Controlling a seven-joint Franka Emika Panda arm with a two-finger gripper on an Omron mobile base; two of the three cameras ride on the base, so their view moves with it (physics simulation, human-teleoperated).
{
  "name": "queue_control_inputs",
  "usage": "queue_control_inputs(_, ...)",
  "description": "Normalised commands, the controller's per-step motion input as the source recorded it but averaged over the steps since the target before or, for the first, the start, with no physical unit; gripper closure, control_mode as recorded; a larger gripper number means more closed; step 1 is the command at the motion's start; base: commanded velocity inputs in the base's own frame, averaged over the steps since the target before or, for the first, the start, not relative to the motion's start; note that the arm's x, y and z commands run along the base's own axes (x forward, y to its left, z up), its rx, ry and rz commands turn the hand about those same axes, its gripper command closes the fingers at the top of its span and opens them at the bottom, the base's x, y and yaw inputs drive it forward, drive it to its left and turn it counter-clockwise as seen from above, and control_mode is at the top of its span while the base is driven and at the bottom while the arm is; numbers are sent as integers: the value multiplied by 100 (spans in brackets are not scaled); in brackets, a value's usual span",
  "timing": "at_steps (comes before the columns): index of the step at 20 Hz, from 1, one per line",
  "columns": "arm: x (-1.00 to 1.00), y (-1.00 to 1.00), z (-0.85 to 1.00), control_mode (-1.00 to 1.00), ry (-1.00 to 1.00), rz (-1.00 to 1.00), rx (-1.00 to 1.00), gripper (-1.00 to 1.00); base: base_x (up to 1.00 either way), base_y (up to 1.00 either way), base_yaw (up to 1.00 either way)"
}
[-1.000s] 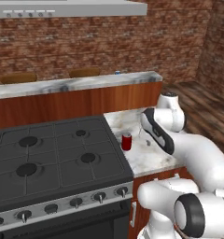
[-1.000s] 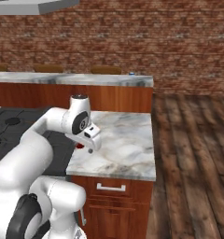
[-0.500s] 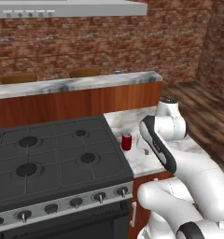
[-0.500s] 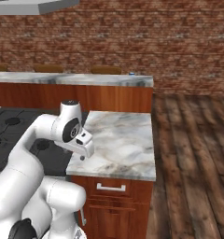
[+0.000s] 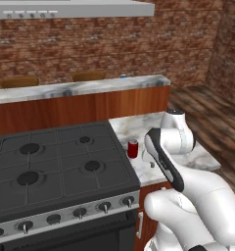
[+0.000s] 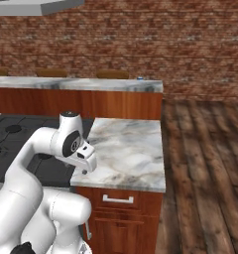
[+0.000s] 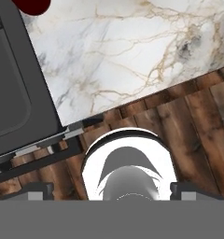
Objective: Four empty soda cans are scattered around the kitchen. Gather all the cans and cluster them next to the stove for recycling.
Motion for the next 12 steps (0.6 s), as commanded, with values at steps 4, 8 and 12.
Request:
queue_control_inputs(4, 0, 0, 0, 100, 0, 0, 0, -100, 0, -3, -1)
queue_control_inputs(8, 0, 0, 0, 100, 0, 0, 0, -100, -7, -14, -3)
queue_control_inputs(12, 0, 0, 0, 100, 0, 0, 0, -100, -16, -52, -9)
